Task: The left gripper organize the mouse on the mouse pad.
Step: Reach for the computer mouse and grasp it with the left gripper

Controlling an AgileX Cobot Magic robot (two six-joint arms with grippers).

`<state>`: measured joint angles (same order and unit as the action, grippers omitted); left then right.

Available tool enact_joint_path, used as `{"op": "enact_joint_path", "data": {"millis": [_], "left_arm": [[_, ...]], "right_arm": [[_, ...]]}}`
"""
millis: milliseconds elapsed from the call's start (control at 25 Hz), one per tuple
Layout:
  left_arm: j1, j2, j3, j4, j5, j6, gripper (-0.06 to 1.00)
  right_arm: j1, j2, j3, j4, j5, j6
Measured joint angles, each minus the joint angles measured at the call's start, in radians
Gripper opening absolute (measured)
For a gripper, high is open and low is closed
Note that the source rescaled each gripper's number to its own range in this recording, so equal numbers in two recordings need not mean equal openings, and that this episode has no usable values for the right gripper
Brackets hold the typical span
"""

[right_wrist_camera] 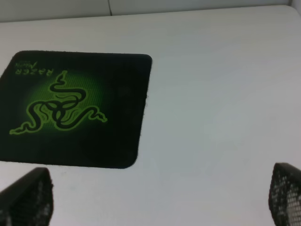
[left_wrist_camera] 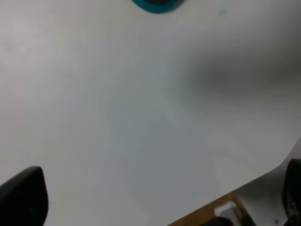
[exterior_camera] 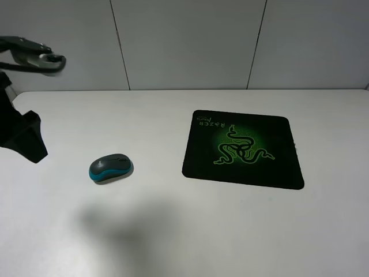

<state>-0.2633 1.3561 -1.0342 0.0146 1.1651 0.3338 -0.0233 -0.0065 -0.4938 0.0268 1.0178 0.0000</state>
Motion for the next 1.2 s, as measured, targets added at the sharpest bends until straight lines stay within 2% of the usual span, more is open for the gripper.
{"op": "enact_joint_path", "data": {"millis": [720,1200], "left_arm": [[-0.003,0.356,-0.035,0.0,-0.246,0.211,1.0],[-0.159,0.54,-0.154,0.089,-0.279,0.238,1.0]], "right_arm": [[0.0,0.0,0.0,0.0,0.0,0.0],[0.0,0.0,0.0,0.0,0.0,0.0]]}}
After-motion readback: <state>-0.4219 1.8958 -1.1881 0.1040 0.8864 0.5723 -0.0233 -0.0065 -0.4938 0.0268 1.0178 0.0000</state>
